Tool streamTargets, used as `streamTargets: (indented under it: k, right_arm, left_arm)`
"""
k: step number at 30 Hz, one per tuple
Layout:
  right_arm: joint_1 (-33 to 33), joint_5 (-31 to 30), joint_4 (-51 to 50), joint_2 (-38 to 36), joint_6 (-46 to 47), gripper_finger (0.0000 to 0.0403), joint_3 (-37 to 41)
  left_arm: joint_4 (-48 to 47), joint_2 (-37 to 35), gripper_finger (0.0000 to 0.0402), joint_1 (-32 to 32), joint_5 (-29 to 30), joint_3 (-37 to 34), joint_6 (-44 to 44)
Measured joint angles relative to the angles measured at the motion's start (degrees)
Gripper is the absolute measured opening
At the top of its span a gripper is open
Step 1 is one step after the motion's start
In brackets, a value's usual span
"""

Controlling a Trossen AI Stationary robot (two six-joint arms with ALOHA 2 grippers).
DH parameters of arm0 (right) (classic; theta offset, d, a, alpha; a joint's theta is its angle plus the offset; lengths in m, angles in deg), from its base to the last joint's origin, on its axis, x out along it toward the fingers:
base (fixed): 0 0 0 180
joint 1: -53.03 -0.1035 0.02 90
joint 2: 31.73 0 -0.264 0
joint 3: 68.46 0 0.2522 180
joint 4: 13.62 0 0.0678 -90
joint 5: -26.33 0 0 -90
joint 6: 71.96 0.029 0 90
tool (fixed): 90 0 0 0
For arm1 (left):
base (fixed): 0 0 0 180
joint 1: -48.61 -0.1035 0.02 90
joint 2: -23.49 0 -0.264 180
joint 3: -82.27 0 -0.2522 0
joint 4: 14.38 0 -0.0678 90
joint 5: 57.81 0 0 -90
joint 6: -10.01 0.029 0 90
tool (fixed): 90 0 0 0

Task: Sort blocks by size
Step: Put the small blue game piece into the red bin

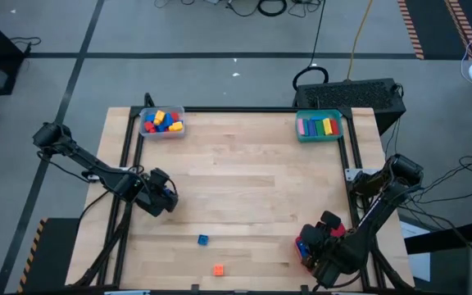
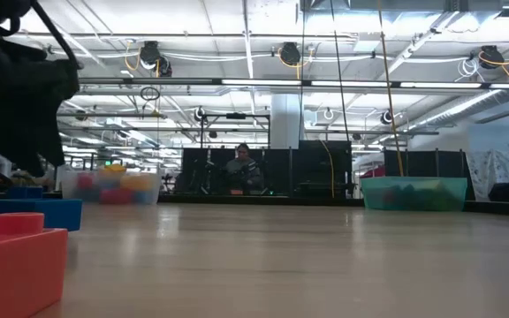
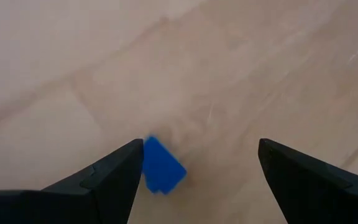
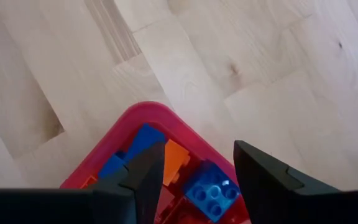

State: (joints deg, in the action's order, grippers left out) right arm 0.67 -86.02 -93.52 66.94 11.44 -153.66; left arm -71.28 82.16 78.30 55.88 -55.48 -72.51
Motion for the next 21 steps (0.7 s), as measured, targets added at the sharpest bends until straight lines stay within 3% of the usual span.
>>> streamTargets:
  k: [9, 21]
  right_arm:
    - [0.02, -3.28, 0.92, 0.00, -0.09, 0.0176, 0.00]
    - [0.02, -3.26, 1.72, 0.00, -0.09, 0.0176, -0.02]
  left_arm:
    - [-7.30, 1.99, 0.0315, 0.00, -2.96, 0.00, -8.71]
    - [-1.81, 13.19, 0.0314, 0.02, -2.96, 0.00, -8.24]
